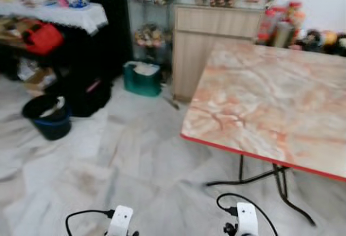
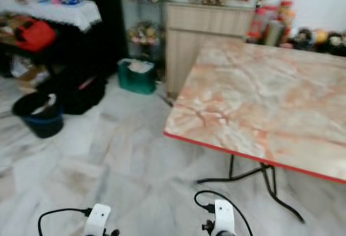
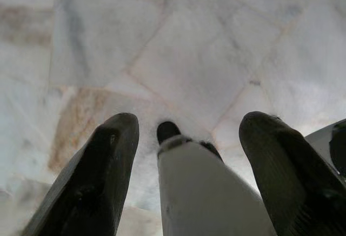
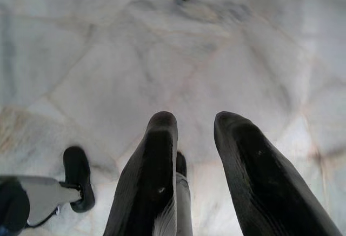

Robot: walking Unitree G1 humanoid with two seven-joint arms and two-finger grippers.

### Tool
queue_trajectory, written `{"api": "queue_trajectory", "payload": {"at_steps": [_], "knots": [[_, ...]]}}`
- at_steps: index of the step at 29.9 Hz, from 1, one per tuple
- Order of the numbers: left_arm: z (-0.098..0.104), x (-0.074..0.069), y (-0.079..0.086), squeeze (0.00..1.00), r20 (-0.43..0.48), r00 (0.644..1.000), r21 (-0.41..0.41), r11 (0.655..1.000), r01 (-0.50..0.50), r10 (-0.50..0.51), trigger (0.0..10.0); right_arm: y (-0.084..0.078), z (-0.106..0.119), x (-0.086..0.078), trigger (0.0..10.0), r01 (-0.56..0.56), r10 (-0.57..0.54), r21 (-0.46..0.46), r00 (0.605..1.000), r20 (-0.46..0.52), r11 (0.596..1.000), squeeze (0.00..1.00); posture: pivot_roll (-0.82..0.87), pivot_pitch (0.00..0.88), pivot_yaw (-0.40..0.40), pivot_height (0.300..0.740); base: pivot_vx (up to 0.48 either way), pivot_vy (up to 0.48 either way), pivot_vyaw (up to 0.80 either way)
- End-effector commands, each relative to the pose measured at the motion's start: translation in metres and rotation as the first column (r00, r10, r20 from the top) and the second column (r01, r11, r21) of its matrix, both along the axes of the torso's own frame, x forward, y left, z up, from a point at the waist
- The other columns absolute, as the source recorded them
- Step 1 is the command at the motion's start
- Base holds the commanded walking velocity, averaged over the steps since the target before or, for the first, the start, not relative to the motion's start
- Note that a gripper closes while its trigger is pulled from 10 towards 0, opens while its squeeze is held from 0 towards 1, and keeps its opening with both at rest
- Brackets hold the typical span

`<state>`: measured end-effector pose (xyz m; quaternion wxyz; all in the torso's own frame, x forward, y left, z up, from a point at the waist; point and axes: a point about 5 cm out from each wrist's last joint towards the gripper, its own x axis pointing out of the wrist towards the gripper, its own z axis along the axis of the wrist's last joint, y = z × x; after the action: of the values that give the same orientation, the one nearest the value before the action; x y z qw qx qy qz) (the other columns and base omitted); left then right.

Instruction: Setting the table

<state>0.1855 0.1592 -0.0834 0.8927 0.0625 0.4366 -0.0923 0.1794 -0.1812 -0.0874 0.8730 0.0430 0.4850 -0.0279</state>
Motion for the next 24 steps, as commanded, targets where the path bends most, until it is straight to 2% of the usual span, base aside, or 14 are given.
{"api": "queue_trajectory", "payload": {"at_steps": [1, 9, 16, 24], "knots": [[0.0030, 0.0067, -0.0045, 0.00, 0.016, 1.000, -0.001, 1.000, 0.008, -0.008, 10.0, -0.0036, 0.0002, -0.0006, 10.0, 0.016, -0.016, -0.004, 1.000, -0.001, 1.000, 0.00, -0.06, 0.000, -0.046, 0.740, 0.000, 0.000, -0.71], [0.0042, 0.0091, -0.0014, 0.00, 0.021, 1.000, 0.018, 1.000, 0.002, -0.002, 10.0, -0.0033, 0.0009, 0.0009, 10.0, 0.024, -0.024, -0.001, 1.000, 0.009, 1.000, 0.00, -0.07, 0.000, -0.040, 0.740, 0.000, 0.000, -0.67], [0.0047, 0.0102, -0.0008, 0.00, 0.024, 0.999, 0.044, 0.999, 0.026, -0.027, 10.0, -0.0032, 0.0020, 0.0030, 10.0, 0.028, -0.028, -0.003, 0.999, 0.023, 1.000, 0.00, -0.07, 0.000, -0.032, 0.740, 0.000, 0.000, 0.00], [0.0044, 0.0094, 0.0013, 0.00, 0.023, 0.999, 0.052, 0.998, 0.025, -0.026, 10.0, -0.0031, 0.0011, 0.0013, 10.0, 0.023, -0.023, -0.007, 1.000, 0.018, 1.000, 0.00, -0.07, 0.000, -0.032, 0.740, 0.000, -0.281, 0.00]]}}
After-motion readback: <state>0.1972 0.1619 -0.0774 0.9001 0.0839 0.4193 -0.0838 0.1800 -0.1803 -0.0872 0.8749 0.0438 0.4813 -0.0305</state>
